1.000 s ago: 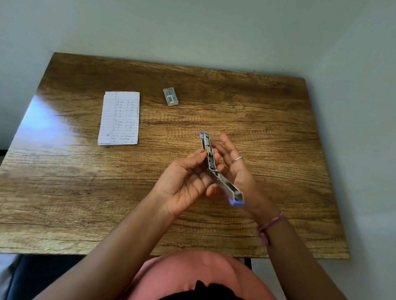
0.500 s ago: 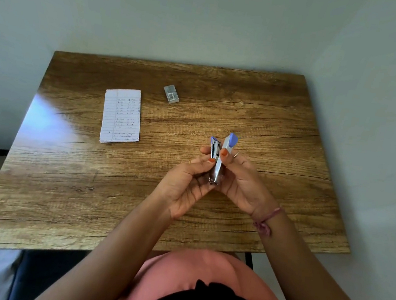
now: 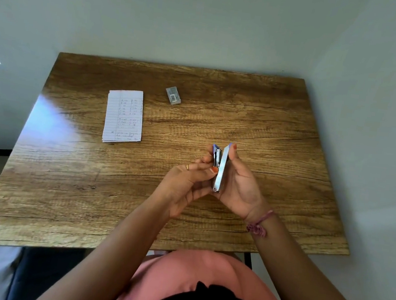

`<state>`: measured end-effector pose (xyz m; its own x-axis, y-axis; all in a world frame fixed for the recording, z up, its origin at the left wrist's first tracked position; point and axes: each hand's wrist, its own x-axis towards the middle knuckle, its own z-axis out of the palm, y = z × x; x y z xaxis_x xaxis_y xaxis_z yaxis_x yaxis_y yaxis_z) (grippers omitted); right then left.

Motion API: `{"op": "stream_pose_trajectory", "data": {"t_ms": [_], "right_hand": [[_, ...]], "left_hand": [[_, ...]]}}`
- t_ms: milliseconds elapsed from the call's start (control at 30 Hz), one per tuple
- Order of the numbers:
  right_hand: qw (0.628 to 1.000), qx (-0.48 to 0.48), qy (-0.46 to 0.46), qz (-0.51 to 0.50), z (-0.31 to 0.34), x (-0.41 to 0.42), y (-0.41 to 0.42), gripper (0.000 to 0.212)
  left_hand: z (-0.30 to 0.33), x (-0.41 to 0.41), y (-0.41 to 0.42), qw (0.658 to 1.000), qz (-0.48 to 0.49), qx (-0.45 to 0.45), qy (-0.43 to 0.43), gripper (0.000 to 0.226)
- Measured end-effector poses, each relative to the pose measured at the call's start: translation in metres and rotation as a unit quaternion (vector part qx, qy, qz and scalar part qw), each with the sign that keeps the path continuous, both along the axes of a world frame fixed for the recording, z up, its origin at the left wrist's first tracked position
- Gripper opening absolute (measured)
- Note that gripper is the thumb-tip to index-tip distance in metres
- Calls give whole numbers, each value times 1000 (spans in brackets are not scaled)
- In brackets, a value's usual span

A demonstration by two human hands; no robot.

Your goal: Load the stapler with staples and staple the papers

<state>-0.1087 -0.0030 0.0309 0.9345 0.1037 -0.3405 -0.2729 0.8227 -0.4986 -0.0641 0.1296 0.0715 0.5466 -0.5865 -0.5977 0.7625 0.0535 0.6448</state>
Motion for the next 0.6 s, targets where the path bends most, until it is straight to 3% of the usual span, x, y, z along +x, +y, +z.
{"op": "stream_pose_trajectory", "data": {"t_ms": [200, 433, 600], "right_hand": [[1000, 12, 5, -20, 4, 2, -3, 42], [997, -51, 49, -12, -1, 7, -8, 66], [996, -49, 71, -36, -3, 12, -4, 46]], "left_hand": [[-10, 2, 6, 998, 16, 36, -58, 4], [-15, 15, 18, 990, 28, 80, -113, 9], [-22, 32, 34, 979, 74, 124, -144, 6]]}}
